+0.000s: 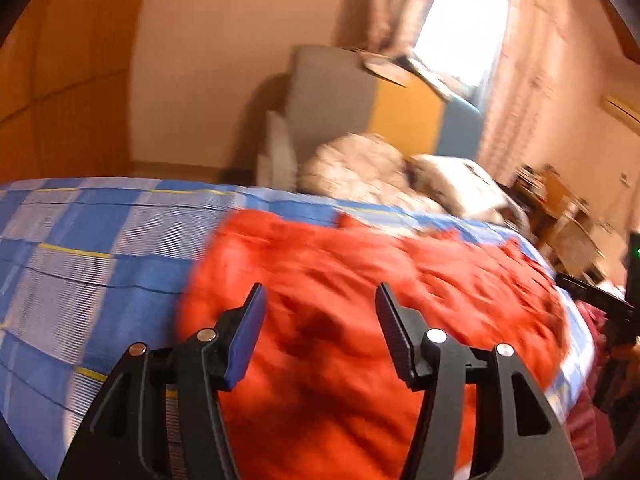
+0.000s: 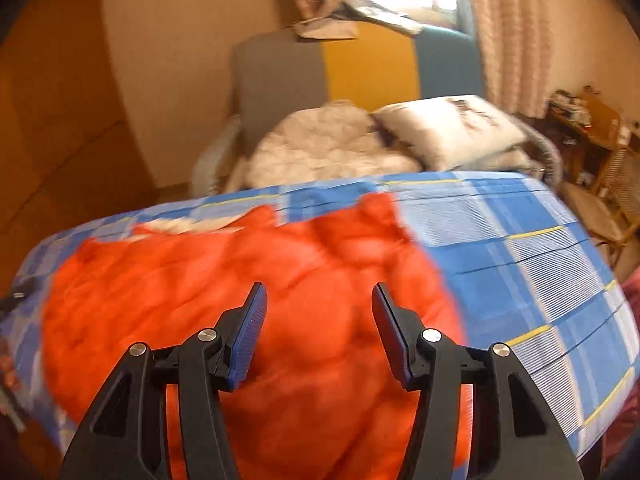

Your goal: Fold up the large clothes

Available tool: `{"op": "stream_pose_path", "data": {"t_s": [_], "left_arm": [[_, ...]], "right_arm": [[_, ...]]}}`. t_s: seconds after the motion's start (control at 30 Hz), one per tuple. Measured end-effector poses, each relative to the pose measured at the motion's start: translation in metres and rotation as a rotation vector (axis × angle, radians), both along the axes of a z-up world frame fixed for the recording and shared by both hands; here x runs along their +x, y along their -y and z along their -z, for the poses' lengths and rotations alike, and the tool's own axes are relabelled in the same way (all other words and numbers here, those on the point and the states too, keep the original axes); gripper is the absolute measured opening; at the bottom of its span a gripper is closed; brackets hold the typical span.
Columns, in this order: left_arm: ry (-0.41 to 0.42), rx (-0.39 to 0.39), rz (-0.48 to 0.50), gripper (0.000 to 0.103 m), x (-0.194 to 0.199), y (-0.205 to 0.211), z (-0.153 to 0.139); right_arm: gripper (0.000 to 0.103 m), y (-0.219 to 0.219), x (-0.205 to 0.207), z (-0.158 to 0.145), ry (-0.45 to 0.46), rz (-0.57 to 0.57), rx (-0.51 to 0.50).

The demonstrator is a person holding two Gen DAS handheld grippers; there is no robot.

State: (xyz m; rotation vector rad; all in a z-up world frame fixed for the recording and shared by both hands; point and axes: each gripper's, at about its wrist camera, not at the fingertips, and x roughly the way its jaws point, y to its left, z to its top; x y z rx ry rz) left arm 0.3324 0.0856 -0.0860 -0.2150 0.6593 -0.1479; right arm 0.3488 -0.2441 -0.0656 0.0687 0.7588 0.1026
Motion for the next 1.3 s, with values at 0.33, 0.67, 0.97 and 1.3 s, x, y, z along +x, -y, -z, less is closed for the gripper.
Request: {"op": "stream_pose_path", "data": {"t_s": [0.33,0.67,0.97,1.3], "left_arm": [[-0.14,0.057,0.056,0.051,0.033,0.035,0.03],[-0.107,-0.024,-0.064,0.056,0.024,0.005,0.029],[-0.134,-0.148,-0.223,0.065,-0.054,-0.079,0.049],[-0.189,-0.339,-0.057,0.045,-0.08,-0.078,0.097]], "right_arm": [[0.054,-0.025,0.022,0.04,-0.091,-0.009,-0.076],[0.056,-0.011,0.037,0.052,-0.122,0.03,-0.029],[0.074,0.081,-0.056,0.038,-0.073,0.217,0.211],[0.071,0.116,-0.07,0.1,-0.177,0.268,0.484]]}}
